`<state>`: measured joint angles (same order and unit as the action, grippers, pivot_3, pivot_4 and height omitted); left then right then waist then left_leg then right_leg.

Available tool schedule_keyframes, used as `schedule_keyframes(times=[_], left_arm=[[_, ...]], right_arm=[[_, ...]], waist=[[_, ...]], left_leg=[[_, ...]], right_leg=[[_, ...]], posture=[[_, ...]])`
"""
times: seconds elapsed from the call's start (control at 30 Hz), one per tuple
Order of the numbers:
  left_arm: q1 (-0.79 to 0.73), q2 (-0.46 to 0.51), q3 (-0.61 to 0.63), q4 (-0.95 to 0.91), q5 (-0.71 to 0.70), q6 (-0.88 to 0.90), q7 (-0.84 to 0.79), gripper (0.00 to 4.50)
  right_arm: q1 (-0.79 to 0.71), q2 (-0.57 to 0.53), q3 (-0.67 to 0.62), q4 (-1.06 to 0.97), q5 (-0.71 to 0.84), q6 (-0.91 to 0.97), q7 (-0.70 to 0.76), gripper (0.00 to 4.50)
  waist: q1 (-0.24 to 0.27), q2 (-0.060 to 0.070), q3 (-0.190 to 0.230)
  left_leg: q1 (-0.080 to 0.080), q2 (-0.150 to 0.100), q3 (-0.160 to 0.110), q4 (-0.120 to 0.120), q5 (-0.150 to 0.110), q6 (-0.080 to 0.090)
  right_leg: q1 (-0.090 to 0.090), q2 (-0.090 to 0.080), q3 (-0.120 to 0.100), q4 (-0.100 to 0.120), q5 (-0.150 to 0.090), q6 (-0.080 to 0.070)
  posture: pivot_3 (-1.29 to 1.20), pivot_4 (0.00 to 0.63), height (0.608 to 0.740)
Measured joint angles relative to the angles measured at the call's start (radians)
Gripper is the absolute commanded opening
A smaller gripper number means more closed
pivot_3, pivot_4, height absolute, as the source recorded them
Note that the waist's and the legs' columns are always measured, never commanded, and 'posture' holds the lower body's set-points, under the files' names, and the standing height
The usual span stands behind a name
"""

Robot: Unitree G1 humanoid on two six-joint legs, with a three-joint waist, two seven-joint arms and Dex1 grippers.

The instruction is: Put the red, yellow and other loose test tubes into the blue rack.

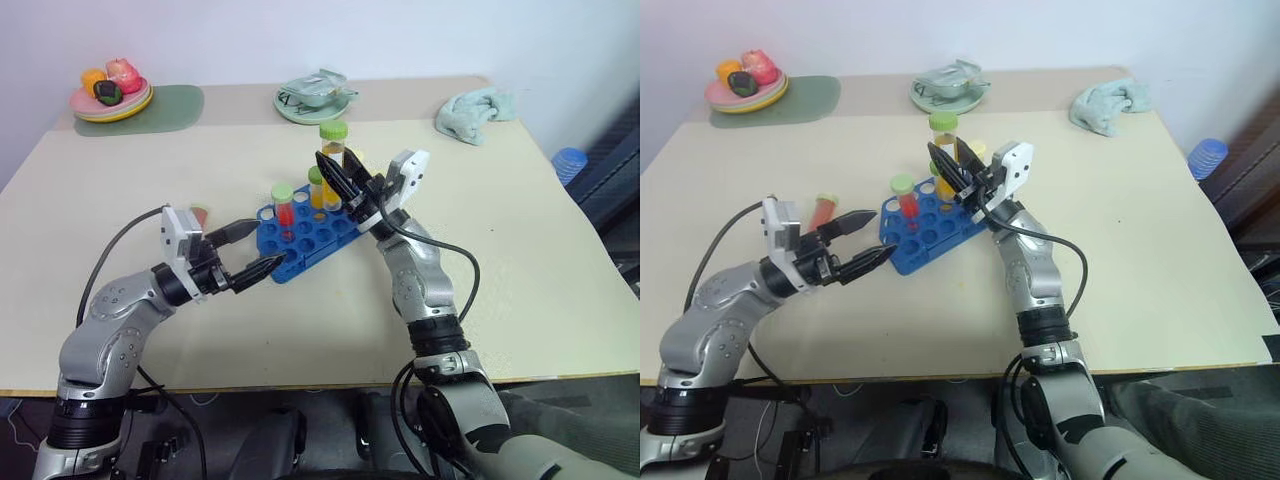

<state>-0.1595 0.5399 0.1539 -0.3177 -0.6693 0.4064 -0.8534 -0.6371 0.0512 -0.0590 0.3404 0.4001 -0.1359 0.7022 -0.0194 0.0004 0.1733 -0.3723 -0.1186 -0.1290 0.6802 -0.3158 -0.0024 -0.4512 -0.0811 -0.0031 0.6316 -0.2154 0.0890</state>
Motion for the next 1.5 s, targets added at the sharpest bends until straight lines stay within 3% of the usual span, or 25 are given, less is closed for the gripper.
schedule_keyframes(times=[0.6,1.5], left_arm=[[0.028,0.000,0.029,-0.018,-0.021,0.000,0.033,4.24],[0.010,0.000,0.026,-0.018,-0.020,0.000,0.048,4.24]], right_arm=[[-0.055,0.016,-0.067,0.436,-0.009,-0.327,0.081,1.27],[-0.077,0.018,-0.089,0.558,-0.046,-0.470,0.092,1.27]], waist=[[-0.002,0.000,0.000],[-0.002,0.001,0.000]], left_leg=[[0.000,0.000,0.000,0.000,0.000,0.000],[0.001,0.000,0.000,0.000,0.000,-0.001]], right_leg=[[0.000,0.000,0.000,0.000,0.000,0.000],[0.001,0.000,0.000,0.001,0.000,-0.001]], posture=[[0.00,0.150,0.740],[0.00,0.150,0.740]])
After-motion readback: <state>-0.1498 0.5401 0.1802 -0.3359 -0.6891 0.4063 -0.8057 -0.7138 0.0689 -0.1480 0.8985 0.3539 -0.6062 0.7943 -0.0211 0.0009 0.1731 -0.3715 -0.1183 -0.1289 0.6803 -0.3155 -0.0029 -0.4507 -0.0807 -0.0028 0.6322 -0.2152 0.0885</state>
